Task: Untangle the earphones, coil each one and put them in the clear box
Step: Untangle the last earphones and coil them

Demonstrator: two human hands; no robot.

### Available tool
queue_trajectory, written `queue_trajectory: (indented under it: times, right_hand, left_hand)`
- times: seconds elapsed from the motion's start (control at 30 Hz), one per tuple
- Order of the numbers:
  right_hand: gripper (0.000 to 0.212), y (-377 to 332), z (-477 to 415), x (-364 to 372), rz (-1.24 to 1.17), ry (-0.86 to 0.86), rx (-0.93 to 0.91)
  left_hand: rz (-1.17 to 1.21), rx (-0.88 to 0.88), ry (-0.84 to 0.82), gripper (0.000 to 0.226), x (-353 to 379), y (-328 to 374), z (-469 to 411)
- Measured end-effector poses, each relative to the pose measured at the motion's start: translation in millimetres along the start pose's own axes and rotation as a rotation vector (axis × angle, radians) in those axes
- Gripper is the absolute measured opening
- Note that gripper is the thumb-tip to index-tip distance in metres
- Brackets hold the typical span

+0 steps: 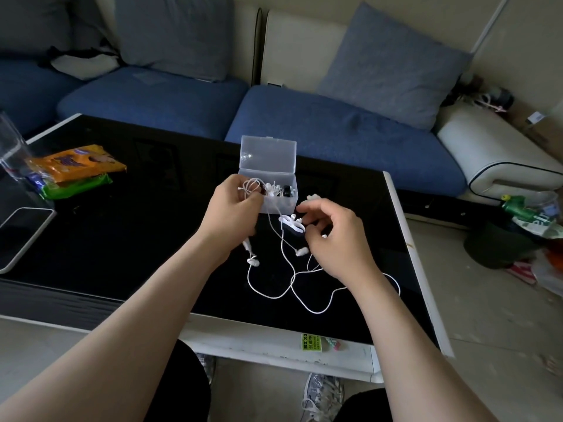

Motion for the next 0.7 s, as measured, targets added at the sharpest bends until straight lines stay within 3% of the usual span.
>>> queue_trajectory:
  times: [0.13,0.3,0.47,0.57,0.63,0.7]
  right_hand:
    - [0.054,10,-1,1,0.148,-0.009,0.028]
    - [0.051,14,-4,-6,-0.034,0.034,0.168]
    - [0.055,16,-4,-9,-0.175,-0.002,0.203]
    - [0.055,13,0,-9,-0.255,-0.053,0.238]
    - [0.056,12,2,-10,-0.299,-0.079,0.248]
    - [0.057,13,3,-12,-0.307,-0.092,0.244]
  left_hand:
    - [-0.114,-0.005,0.145,0.015,-17,-2,-3]
    - [-0.455,-0.023,0.264,0.017,-41,-6,-7]
    - [-0.777,-0.080,0.004,0.026,-28,-31,-13]
    - [-1.042,-0.234,-0.144,0.049,-19,-46,-6]
    - [-1.232,-0.306,-0.167,0.064,-15,-46,-1]
    - [-1.321,-0.235,-0.158,0.066,-5,-38,-1]
Point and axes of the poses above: each hand's wrist, its own z-axis away from the middle knuckle, its own x-axis out of the palm, y = z × x, the point moved 6 cm from there along -z, towards the middle knuckle, and after that the axes turned 3 degrees about x, right-handed, at the moved point
